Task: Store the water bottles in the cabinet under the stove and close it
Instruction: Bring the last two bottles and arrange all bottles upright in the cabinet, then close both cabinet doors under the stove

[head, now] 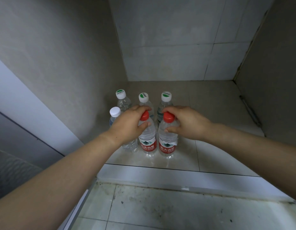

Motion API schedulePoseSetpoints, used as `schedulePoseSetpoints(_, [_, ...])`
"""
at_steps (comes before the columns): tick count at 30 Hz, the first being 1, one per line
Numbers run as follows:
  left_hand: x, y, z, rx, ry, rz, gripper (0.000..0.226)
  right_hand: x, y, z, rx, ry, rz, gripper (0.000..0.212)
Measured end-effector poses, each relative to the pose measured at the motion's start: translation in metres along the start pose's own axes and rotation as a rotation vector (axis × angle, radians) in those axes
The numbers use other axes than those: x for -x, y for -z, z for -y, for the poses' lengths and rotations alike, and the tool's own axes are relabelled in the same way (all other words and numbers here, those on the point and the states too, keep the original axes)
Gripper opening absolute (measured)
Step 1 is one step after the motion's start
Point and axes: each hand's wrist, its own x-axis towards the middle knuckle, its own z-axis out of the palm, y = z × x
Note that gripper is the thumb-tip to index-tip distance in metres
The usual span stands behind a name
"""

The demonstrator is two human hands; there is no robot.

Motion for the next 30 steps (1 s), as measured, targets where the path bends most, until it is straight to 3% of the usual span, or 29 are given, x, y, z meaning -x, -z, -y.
schedulePoseSetpoints(6, [0.003, 0.019, -0.003, -0.058, 0.011, 0.035, 0.057, 0.007, 0.019, 0.004, -0.002, -0.033, 0.038, 0.069])
schedulePoseSetpoints(9, [0.006, 0.035, -0.005, -0.084, 0.027, 0.068, 0.058, 0.015, 0.042, 0.013, 0.061, -0.090, 0.119, 0.069])
schedulePoseSetpoints(13, [0.028, 0.051, -0.013, -0.046, 0.093, 0.091, 0.062, 0.044, 0.063, 0.028, 0.099, -0.149, 0.094, 0.064])
schedulePoseSetpoints(20, [0.069, 0.086, -0.041, -0.100, 0.164, 0.116, 0.085, 0.094, 0.090, 0.056, 0.153, -0.273, 0.157, 0.072])
schedulePoseSetpoints(24, [0.099, 0.139, -0.078, -0.143, 0.233, 0.149, 0.081, 0.118, 0.132, 0.109, 0.188, -0.345, 0.127, 0.082])
schedulePoseSetpoints(30, [0.150, 0.265, -0.145, -0.080, 0.302, 0.255, 0.081, 0.166, 0.224, 0.208, 0.063, -0.489, 0.264, 0.081])
